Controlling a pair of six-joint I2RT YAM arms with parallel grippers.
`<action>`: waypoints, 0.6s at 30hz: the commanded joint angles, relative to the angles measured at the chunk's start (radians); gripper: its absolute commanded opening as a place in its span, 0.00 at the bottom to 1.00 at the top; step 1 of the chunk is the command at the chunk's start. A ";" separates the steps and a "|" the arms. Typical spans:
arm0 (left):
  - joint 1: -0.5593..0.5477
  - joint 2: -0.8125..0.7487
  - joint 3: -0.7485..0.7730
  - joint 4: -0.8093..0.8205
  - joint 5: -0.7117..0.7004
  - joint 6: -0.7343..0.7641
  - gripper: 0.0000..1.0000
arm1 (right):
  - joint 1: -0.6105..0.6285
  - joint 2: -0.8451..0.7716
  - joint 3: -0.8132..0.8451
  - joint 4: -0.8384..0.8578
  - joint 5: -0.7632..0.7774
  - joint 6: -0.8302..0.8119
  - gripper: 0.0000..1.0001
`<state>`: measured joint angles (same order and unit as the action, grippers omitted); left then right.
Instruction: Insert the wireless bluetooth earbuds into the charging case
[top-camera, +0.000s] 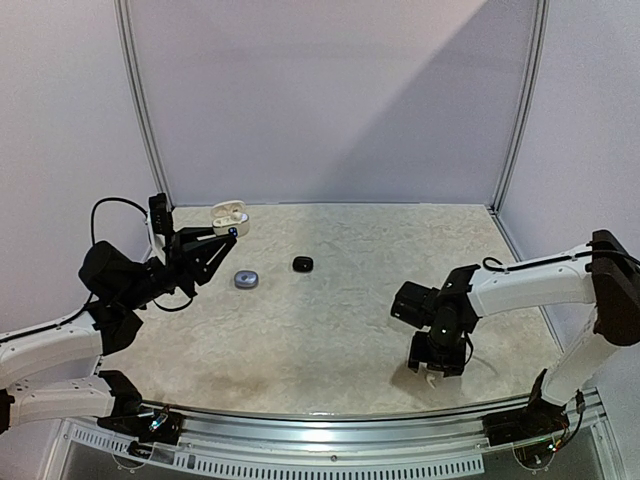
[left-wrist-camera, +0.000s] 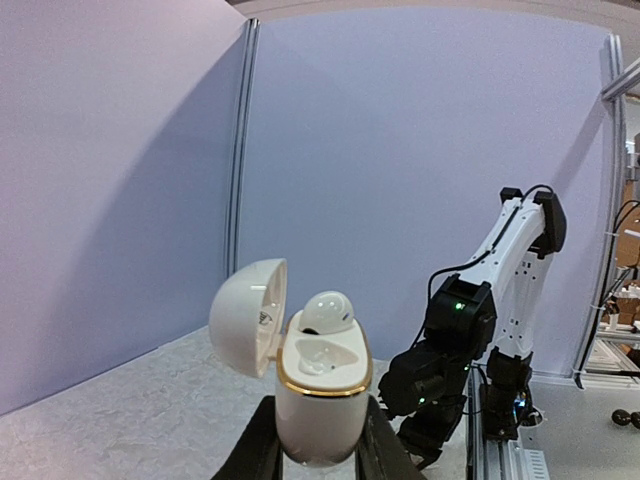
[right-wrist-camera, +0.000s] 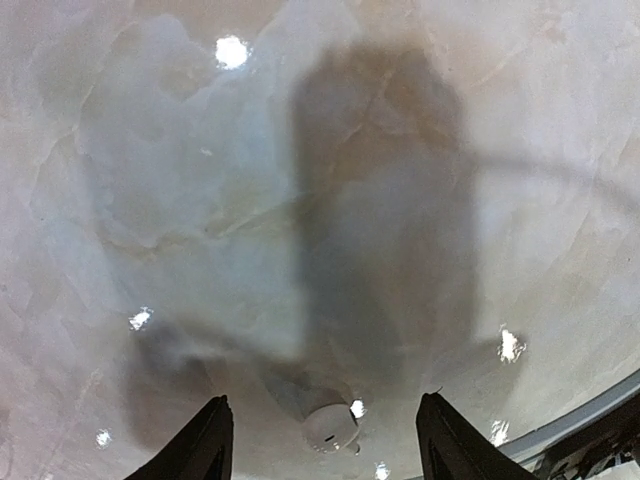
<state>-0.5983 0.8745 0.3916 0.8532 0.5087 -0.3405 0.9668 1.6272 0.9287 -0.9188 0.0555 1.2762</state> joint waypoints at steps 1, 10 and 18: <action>-0.003 -0.002 -0.003 0.003 0.008 0.014 0.00 | -0.025 -0.070 -0.071 0.099 0.003 -0.076 0.64; -0.005 -0.002 -0.001 0.000 0.014 0.015 0.00 | -0.037 -0.109 -0.155 0.194 -0.110 -0.159 0.60; -0.005 -0.001 0.002 -0.005 0.019 0.012 0.00 | -0.057 -0.149 -0.202 0.193 -0.103 -0.164 0.50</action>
<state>-0.5995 0.8749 0.3916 0.8513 0.5133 -0.3405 0.9192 1.4929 0.7635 -0.7490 -0.0353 1.1267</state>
